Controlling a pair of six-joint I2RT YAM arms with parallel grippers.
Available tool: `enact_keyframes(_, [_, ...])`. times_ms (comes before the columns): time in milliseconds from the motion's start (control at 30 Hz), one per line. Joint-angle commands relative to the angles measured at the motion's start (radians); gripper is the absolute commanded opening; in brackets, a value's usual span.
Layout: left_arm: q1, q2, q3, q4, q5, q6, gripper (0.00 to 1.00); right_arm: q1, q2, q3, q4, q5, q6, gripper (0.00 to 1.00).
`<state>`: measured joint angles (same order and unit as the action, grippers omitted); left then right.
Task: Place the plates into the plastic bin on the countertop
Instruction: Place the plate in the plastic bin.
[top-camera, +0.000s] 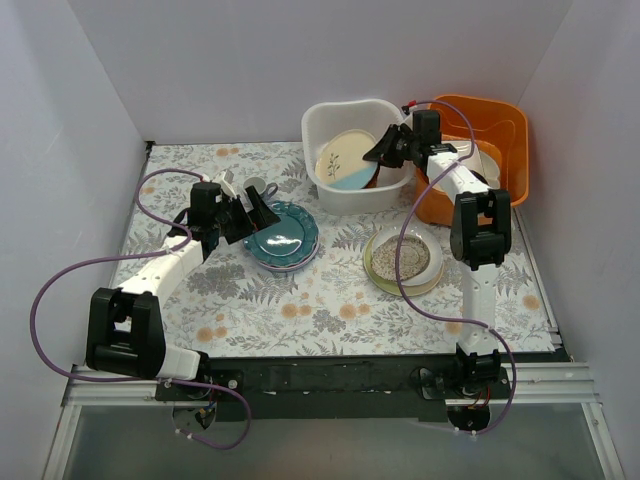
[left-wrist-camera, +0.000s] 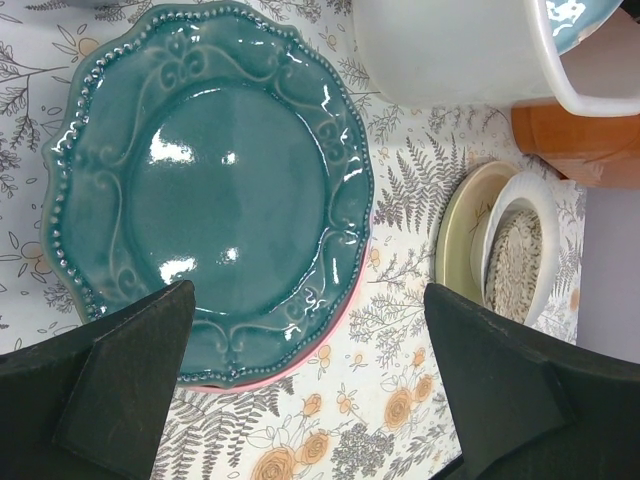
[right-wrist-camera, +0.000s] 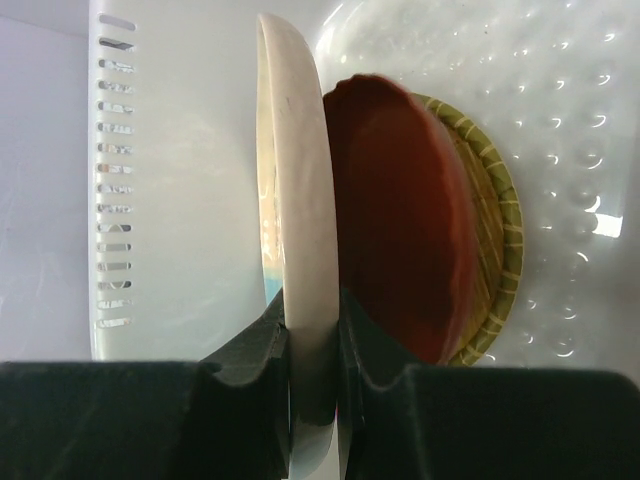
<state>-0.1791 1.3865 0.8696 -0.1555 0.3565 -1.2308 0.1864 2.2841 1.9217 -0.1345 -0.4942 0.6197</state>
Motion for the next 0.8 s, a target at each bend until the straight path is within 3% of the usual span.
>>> enact_keyframes(0, [-0.002,-0.021,-0.009,0.013,0.01,0.004,0.98,0.024,-0.043,0.08,0.061,-0.026,-0.012,0.01])
enact_keyframes(467, [-0.002,-0.023,-0.015,0.016,0.015,0.004,0.98,0.025,-0.044,0.102,-0.056,0.043,-0.072,0.02])
enact_keyframes(767, [-0.003,-0.027,-0.017,0.016,0.018,0.005,0.98,0.025,-0.054,0.129,-0.181,0.127,-0.135,0.37])
